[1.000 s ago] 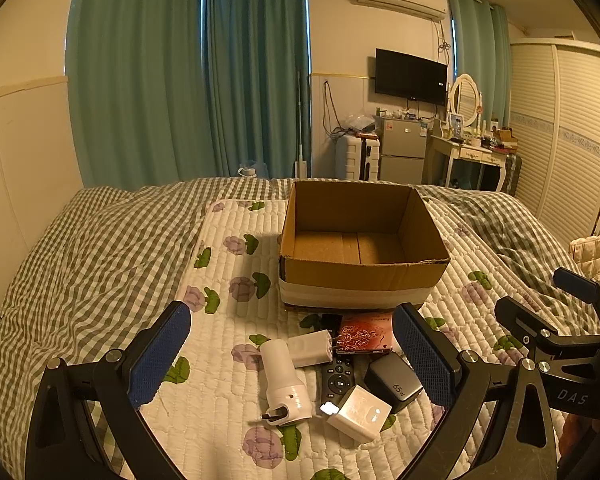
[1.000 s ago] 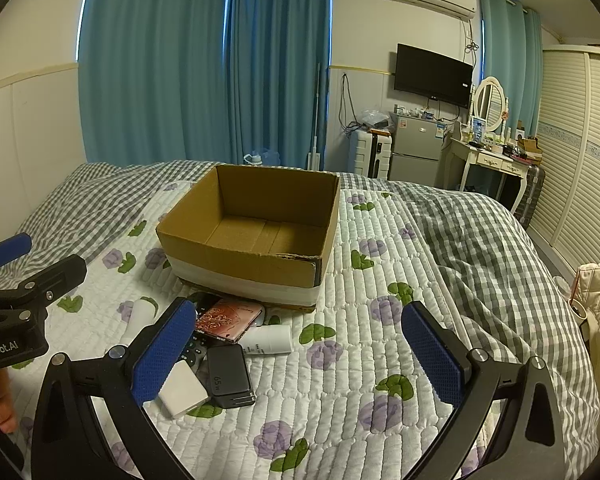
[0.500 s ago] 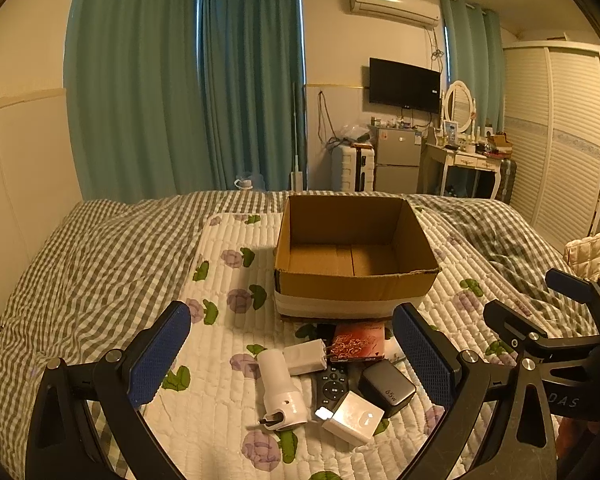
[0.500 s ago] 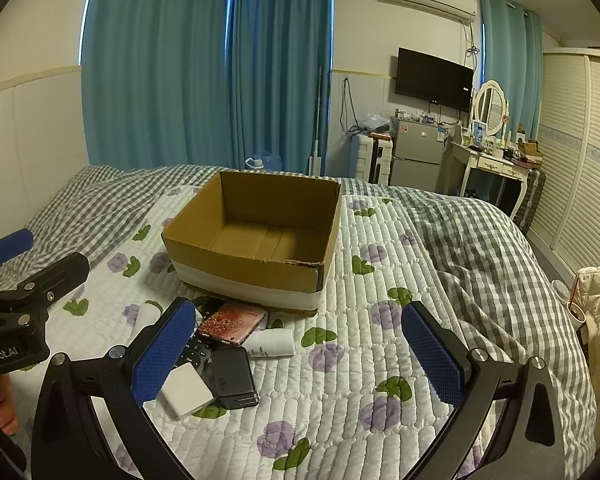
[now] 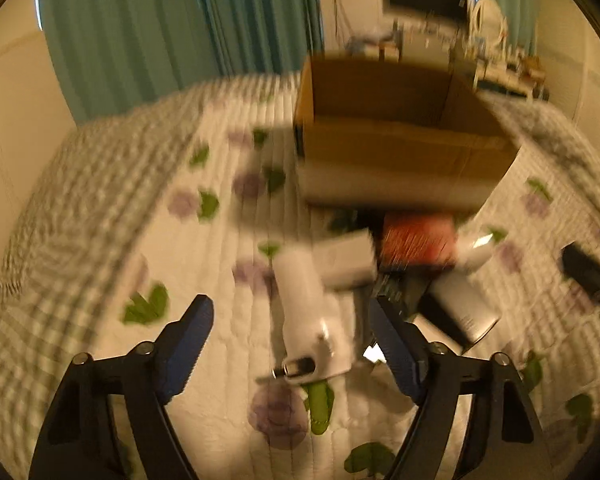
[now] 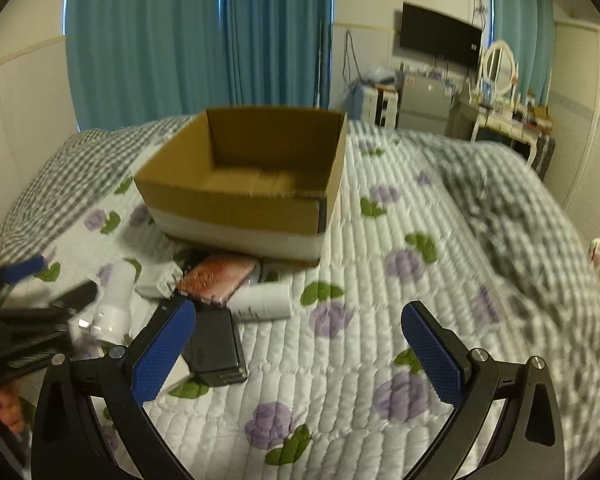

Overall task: Organize rigid objects
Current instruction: 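Grasp the white hair dryer with left tool while right grasps black charger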

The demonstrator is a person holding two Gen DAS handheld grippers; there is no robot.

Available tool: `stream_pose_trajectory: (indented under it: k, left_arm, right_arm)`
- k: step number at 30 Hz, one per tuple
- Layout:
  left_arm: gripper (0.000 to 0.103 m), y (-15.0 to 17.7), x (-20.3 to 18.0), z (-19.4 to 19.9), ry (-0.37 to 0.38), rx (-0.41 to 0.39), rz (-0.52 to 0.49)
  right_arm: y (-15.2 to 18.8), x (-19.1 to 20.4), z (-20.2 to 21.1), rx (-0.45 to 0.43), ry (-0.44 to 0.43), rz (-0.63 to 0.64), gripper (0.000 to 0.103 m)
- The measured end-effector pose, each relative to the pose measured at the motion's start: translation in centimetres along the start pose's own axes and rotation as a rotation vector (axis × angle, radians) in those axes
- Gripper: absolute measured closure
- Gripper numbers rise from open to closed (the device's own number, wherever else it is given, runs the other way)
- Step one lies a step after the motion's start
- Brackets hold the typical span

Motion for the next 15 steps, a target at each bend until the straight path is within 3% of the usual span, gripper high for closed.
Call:
stream_pose_trajectory:
  k: [6, 8, 9, 15]
  left_arm:
    - [0.023, 1.3, -0.4, -3.7, 0.001, 0.095, 0.009]
    - [0.049, 1.6, -0.7, -4.1, 0.053, 0.109, 0.018]
    - [0.056, 1.7, -1.0, -4.1, 0.086, 0.112, 0.020]
    - [0.056, 1.6, -1.3, -1.7, 0.056, 0.055, -0.008]
  right_arm:
    - [0.8, 0.6, -1.5, 0.040, -0.020, 0.019, 0.000]
    - [1.0, 0.9, -2.1, 0.056, -0.023, 0.028, 0.000]
    - [1.1, 1.1, -2.3, 0.064, -0.025, 0.032, 0.000]
    - [1.9, 2.5, -3.7, 0.115, -0.041, 0.073, 0.001]
Point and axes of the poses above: each gripper's, at about its wrist camera, not at the fingertips, and z roughly against the way its jaws point, x to its left, y to its underside, the point moved 3 cm from there along -z, roughly the way its jaws point, and after that the axes turned 8 degrees about -z, right-handed, at the moved point
